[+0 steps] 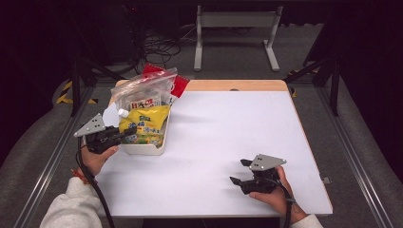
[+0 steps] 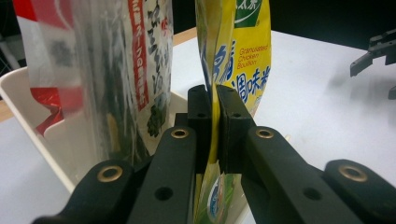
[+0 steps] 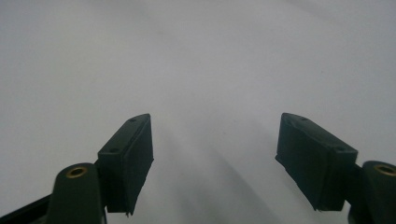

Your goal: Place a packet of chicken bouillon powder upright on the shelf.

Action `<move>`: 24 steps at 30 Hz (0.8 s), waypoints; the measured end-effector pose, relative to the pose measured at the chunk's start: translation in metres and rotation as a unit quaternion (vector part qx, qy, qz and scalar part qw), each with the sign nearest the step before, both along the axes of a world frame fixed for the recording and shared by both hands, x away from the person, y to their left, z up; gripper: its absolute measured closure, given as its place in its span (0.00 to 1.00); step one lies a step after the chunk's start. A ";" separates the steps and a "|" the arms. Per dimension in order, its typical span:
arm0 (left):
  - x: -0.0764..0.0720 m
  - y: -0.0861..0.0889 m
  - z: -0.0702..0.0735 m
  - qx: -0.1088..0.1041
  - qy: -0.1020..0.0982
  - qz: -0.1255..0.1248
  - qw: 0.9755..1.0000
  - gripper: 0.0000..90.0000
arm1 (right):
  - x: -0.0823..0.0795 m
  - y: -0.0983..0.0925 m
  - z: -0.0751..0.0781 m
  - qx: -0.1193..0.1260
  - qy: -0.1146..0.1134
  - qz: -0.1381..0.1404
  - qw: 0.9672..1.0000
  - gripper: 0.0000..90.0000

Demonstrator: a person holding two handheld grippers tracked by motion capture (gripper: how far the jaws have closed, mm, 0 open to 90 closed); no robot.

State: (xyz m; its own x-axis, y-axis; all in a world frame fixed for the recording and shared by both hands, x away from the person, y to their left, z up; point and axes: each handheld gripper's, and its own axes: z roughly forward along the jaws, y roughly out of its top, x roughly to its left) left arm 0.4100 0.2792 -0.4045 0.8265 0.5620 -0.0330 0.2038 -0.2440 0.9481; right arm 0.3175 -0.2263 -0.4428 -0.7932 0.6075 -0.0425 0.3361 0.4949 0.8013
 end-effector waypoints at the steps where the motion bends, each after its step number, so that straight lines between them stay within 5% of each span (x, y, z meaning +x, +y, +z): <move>1: 0.000 0.000 0.000 0.000 0.000 0.000 1.000 0.95 | 0.000 0.000 0.000 0.000 0.000 0.000 1.000 0.30; 24: -0.005 0.009 -0.015 0.000 0.013 0.028 1.000 0.92 | 0.001 -0.001 0.002 -0.003 -0.004 0.001 1.000 0.30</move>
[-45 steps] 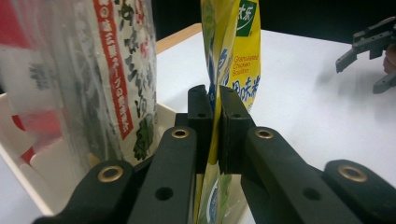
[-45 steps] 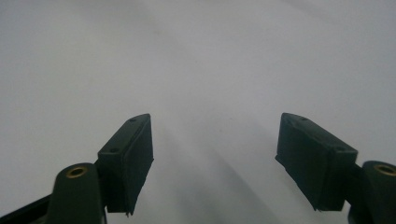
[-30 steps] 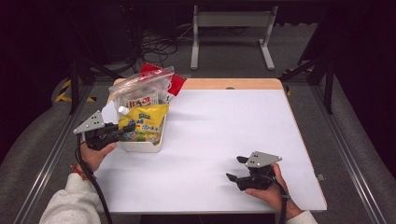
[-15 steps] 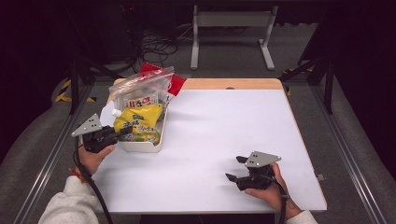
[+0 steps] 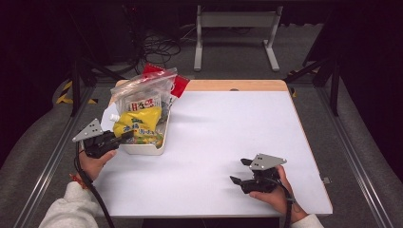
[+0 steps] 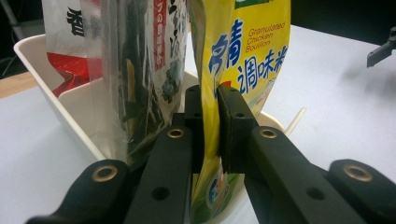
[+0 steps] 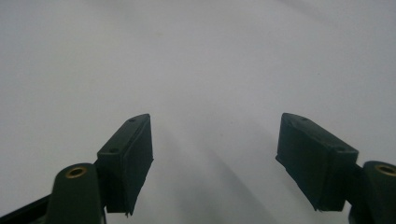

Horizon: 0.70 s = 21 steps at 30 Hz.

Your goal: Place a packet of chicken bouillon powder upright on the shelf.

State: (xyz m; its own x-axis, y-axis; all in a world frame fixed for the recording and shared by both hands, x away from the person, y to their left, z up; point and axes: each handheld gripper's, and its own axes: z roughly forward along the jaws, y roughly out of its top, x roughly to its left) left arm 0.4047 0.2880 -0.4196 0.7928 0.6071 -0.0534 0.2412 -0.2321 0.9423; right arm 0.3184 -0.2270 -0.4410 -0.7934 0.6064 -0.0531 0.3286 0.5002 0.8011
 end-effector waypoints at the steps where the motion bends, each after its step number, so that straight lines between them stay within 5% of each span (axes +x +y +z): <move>1: 0.000 -0.001 0.000 0.003 0.000 0.002 1.000 0.92 | 0.000 0.000 0.000 0.000 -0.001 0.000 1.000 0.30; 13: -0.009 -0.006 0.003 0.017 -0.012 0.032 0.999 0.86 | 0.000 -0.003 0.002 -0.004 -0.004 -0.004 1.000 0.30; 21: -0.012 -0.004 0.005 0.008 -0.016 0.041 0.999 0.84 | -0.001 -0.004 0.003 -0.005 -0.005 -0.004 1.000 0.30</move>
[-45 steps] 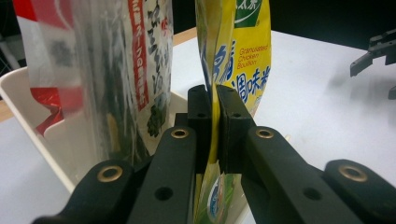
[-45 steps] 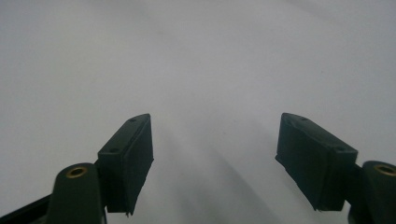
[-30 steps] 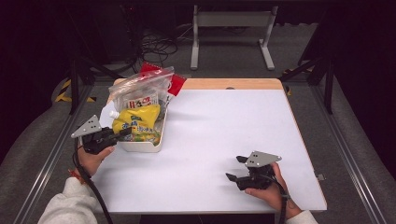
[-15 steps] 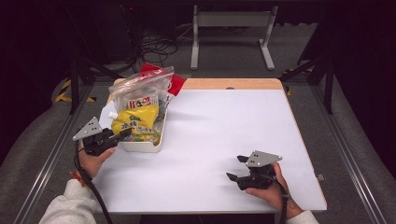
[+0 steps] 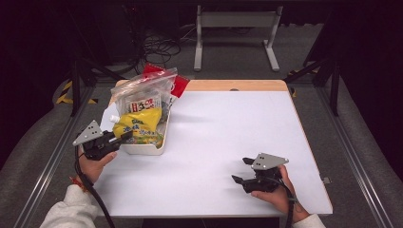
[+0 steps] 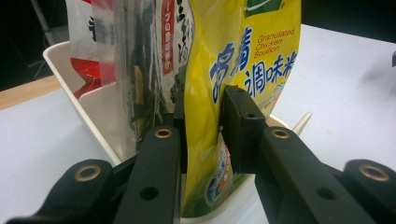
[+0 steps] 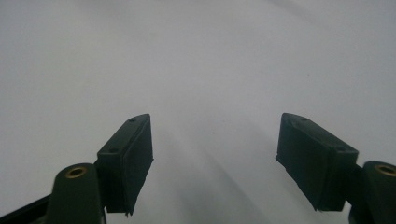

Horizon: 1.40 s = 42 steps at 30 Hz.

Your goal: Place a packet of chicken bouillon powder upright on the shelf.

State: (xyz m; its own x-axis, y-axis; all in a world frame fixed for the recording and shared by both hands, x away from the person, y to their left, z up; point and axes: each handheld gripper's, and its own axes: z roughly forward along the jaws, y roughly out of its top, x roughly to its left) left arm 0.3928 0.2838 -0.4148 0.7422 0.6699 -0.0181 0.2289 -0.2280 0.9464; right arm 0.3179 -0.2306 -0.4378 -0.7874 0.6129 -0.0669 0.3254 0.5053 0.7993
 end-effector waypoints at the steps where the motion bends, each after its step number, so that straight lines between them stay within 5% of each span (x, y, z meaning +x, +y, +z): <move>1: 0.000 0.000 0.000 -0.001 0.000 0.000 1.000 0.84 | 0.000 0.000 0.000 0.000 0.000 0.000 1.000 0.30; 15: -0.015 0.002 0.010 0.005 -0.025 0.035 0.999 0.77 | 0.000 -0.002 0.002 -0.001 -0.002 -0.005 1.000 0.30; 24: -0.028 0.006 0.016 -0.006 -0.038 0.059 0.997 0.63 | 0.001 -0.004 0.005 0.000 -0.008 -0.007 1.000 0.31; 26: -0.030 0.004 0.018 0.006 -0.036 0.078 0.996 0.53 | 0.001 -0.004 0.006 -0.001 -0.009 -0.008 1.000 0.31; 32: -0.038 0.003 0.022 0.012 -0.036 0.101 0.994 0.41 | 0.001 -0.006 0.010 -0.011 -0.023 -0.012 1.000 0.31; 42: -0.063 -0.002 0.031 0.004 -0.044 0.107 0.993 0.27 | 0.001 -0.010 0.015 -0.016 -0.036 -0.017 0.999 0.31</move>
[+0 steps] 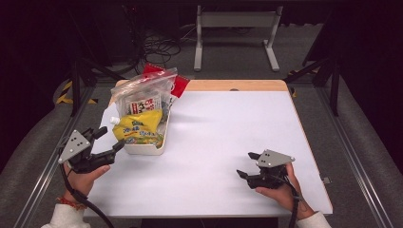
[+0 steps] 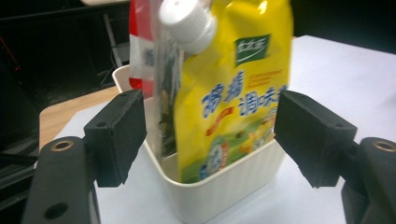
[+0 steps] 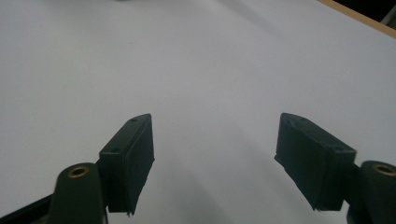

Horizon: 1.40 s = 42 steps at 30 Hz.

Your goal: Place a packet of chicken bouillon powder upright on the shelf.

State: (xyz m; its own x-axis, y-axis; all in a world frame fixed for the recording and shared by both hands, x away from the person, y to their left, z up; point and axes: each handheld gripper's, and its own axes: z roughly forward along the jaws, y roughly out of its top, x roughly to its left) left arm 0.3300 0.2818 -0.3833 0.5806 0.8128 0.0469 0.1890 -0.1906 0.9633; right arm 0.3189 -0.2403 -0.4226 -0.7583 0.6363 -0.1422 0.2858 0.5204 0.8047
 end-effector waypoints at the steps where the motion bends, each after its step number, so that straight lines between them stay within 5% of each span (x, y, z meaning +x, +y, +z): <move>1: -0.005 -0.003 0.000 -0.004 0.002 -0.007 1.000 0.26 | 0.000 -0.001 0.001 0.000 -0.003 0.000 1.000 0.31; 14: -0.020 -0.026 0.001 0.003 -0.001 -0.044 0.999 0.21 | -0.005 -0.005 0.008 -0.007 -0.021 -0.004 1.000 0.30; 27: -0.027 -0.050 -0.005 0.045 0.005 -0.068 0.997 0.17 | -0.012 -0.013 0.011 -0.016 -0.035 -0.011 0.999 0.26; 33: -0.029 -0.064 -0.012 0.077 0.008 -0.090 0.993 0.17 | -0.015 -0.019 0.012 -0.017 -0.038 -0.019 0.999 0.25; 42: -0.028 -0.079 -0.025 0.098 0.028 -0.117 0.988 0.16 | -0.018 -0.030 0.009 -0.022 -0.043 -0.034 0.998 0.23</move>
State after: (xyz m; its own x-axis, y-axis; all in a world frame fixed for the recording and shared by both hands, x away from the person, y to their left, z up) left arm 0.3019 0.2030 -0.4088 0.7572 0.6353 0.1521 0.1704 -0.4168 0.8929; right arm 0.3006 -0.2700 -0.4134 -0.6975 0.6773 -0.2340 0.2528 0.5381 0.8041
